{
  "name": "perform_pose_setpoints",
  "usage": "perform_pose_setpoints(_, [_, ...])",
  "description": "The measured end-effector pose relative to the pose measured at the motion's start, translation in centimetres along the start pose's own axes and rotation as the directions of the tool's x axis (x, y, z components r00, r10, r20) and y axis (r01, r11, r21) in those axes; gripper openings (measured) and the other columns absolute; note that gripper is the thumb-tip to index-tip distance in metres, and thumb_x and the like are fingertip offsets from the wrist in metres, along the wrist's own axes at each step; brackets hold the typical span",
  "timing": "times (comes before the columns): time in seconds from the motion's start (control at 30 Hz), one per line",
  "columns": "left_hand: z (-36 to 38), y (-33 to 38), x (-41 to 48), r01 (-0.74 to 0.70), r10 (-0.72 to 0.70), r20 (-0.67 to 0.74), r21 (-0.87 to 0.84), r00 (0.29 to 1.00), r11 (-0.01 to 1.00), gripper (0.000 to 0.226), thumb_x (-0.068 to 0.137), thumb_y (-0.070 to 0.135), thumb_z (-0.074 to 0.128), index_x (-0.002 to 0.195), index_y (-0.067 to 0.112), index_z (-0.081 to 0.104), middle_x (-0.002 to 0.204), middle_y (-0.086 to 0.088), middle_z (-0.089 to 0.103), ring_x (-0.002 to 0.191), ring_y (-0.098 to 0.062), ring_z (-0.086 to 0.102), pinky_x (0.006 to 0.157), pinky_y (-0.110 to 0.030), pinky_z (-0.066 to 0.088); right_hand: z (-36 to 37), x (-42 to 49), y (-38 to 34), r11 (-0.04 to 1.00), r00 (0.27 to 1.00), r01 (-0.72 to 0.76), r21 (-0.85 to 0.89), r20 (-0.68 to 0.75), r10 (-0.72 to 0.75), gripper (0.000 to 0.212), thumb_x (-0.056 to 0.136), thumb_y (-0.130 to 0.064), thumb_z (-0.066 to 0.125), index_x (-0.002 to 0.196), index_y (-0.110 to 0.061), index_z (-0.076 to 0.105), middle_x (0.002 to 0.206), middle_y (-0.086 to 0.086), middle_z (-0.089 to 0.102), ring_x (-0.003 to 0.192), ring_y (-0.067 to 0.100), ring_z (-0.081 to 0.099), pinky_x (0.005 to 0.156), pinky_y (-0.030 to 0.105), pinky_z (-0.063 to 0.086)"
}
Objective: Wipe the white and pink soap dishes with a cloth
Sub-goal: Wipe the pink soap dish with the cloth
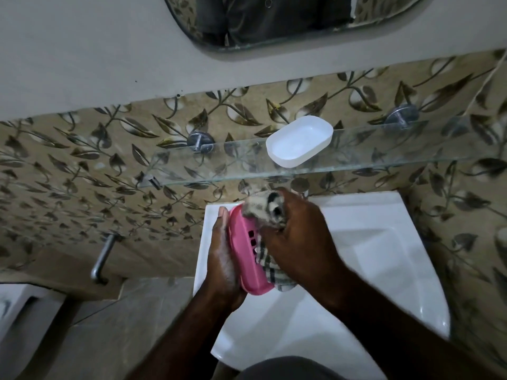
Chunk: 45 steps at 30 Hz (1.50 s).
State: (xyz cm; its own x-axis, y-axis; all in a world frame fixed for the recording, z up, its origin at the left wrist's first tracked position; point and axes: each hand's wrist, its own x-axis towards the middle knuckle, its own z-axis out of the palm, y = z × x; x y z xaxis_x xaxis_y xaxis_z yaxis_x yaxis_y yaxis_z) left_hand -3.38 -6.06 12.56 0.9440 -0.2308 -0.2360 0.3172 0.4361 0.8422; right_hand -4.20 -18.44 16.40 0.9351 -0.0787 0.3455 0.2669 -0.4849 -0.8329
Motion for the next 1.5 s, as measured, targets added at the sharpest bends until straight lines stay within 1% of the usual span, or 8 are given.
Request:
perform_pose_setpoints(0.13, [0.1,-0.5,0.5,-0.013,0.012,-0.006,-0.088,1.000,0.996,0.057,0.099,0.043,0.031,0.089,0.014,0.079,0.091,-0.004,0.077,0.087,-0.015,0.073,0.069,-0.023,0.058,0.4,-0.9,-1.0,0.981,0.972,0.190,-0.039,0.148,-0.182,0.030,0.071,-0.012,0.063,0.100,-0.016,0.065,0.093,0.000,0.066,0.082,0.022,0.064,0.068,0.032,0.052])
perform_pose_setpoints(0.4, [-0.8,1.0,1.0,0.032,-0.033,0.023,0.076,0.999,0.997,0.067,0.068,0.074,0.055,0.099,0.020,0.077,0.103,-0.011,0.073,0.091,-0.027,0.069,0.083,-0.043,0.057,0.3,1.1,2.1,0.998,0.999,-0.031,-0.051,0.041,0.033,0.026,0.080,-0.012,0.068,0.105,-0.013,0.062,0.100,0.003,0.070,0.092,0.024,0.065,0.078,0.041,0.053])
perform_pose_setpoints(0.57, [-0.8,0.4,1.5,0.035,-0.037,0.018,0.067,0.999,0.997,0.061,0.103,0.044,0.029,0.075,0.024,0.080,0.078,0.000,0.076,0.077,-0.010,0.073,0.066,-0.021,0.057,0.6,-0.7,-0.2,0.966,0.965,0.249,-0.062,0.097,-0.243,0.033,0.075,-0.029,0.053,0.103,-0.016,0.063,0.097,0.002,0.063,0.078,0.023,0.063,0.063,0.031,0.052])
perform_pose_setpoints(0.67, [-0.5,0.8,1.5,0.012,-0.017,0.050,0.100,0.999,0.995,0.052,0.096,0.053,0.038,0.092,0.021,0.079,0.094,-0.005,0.076,0.090,-0.015,0.071,0.075,-0.027,0.057,-0.2,0.7,0.4,0.925,0.941,0.337,-0.174,0.093,-0.325,0.019,0.080,-0.020,0.068,0.097,-0.012,0.067,0.090,0.007,0.063,0.073,0.027,0.063,0.058,0.036,0.052])
perform_pose_setpoints(0.87, [-0.3,1.4,0.7,-0.037,0.068,-0.092,0.299,0.993,0.953,0.078,0.068,0.082,0.052,0.106,0.017,0.073,0.106,-0.028,0.069,0.087,-0.038,0.066,0.086,-0.059,0.052,0.0,1.0,2.8,0.955,0.989,0.148,-0.257,0.046,-0.140,0.026,0.070,-0.004,0.069,0.094,-0.013,0.063,0.088,0.005,0.063,0.075,0.034,0.063,0.059,0.040,0.051])
perform_pose_setpoints(1.17, [-1.0,2.3,1.5,-0.063,0.138,-0.174,0.378,0.975,0.924,0.088,0.065,0.080,0.054,0.113,0.007,0.067,0.098,-0.022,0.074,0.085,-0.036,0.072,0.078,-0.046,0.058,2.1,-3.8,4.0,0.973,0.914,-0.224,0.049,0.357,0.193,0.009,0.079,-0.017,0.067,0.088,-0.019,0.065,0.084,-0.003,0.072,0.081,0.016,0.068,0.075,0.040,0.055])
perform_pose_setpoints(1.4, [-0.9,2.4,2.1,-0.015,0.033,-0.222,0.082,0.975,0.997,0.076,0.081,0.066,0.046,0.119,0.002,0.062,0.104,-0.024,0.068,0.097,-0.038,0.062,0.084,-0.046,0.053,2.1,-3.1,1.5,0.912,0.904,-0.257,0.321,0.413,0.109,0.025,0.077,-0.014,0.070,0.097,-0.029,0.070,0.094,-0.009,0.075,0.087,0.004,0.070,0.083,0.032,0.057])
perform_pose_setpoints(1.5, [-0.7,2.4,2.2,0.032,-0.042,-0.129,-0.080,0.991,0.996,0.074,0.090,0.065,0.040,0.100,0.002,0.075,0.099,-0.021,0.072,0.088,-0.033,0.070,0.072,-0.040,0.060,2.0,-2.0,0.9,0.705,0.905,-0.412,0.578,0.348,0.243,0.018,0.080,-0.010,0.072,0.094,-0.021,0.074,0.092,0.001,0.077,0.088,0.018,0.073,0.086,0.041,0.058])
